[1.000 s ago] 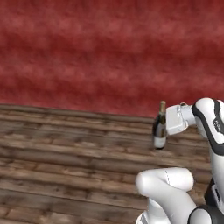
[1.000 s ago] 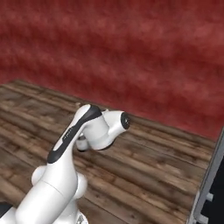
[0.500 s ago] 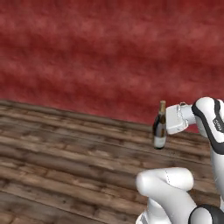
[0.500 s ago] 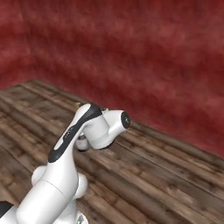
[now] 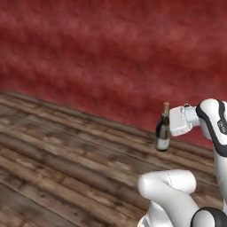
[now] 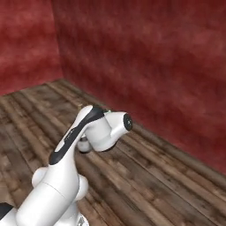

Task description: There is a wine glass and glass cup on the dining counter. Place the wine bottle next to the wine glass and the juice bottle next to the glass cup.

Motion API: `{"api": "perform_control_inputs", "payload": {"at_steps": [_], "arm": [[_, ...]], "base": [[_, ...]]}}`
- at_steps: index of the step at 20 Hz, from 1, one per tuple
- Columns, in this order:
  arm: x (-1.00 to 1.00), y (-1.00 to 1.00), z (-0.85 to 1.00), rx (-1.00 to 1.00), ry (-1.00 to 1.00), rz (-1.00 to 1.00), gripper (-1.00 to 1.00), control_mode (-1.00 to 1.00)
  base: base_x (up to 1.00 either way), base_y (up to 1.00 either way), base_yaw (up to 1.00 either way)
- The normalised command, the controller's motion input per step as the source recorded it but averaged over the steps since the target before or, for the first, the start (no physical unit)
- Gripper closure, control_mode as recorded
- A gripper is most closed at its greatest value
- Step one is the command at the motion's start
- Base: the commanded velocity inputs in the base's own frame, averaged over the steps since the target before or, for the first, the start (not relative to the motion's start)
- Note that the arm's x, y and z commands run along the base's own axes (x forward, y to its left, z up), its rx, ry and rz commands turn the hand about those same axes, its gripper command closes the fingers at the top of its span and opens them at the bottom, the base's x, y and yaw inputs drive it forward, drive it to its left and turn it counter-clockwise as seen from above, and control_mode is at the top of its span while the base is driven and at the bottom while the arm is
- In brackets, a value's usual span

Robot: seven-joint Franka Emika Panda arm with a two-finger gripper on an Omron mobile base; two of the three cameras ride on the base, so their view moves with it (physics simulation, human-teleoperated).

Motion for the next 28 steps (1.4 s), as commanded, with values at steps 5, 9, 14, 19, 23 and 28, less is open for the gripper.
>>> {"api": "perform_control_inputs", "payload": {"at_steps": [5, 9, 14, 19, 23, 28], "arm": [[0.0, 0.0, 0.0, 0.0, 0.0, 0.0, 1.0, 1.0], [0.0, 0.0, 0.0, 0.0, 0.0, 0.0, 1.0, 1.0], [0.0, 0.0, 0.0, 0.0, 0.0, 0.0, 1.0, 1.0], [0.0, 0.0, 0.0, 0.0, 0.0, 0.0, 1.0, 1.0], [0.0, 0.0, 0.0, 0.0, 0.0, 0.0, 1.0, 1.0], [0.0, 0.0, 0.0, 0.0, 0.0, 0.0, 1.0, 1.0]], "base": [[0.61, 0.0, 0.53], [0.57, 0.0, 0.58], [0.61, 0.0, 0.56], [0.73, 0.0, 0.4], [0.76, -0.05, 0.3], [0.76, -0.07, 0.31]]}}
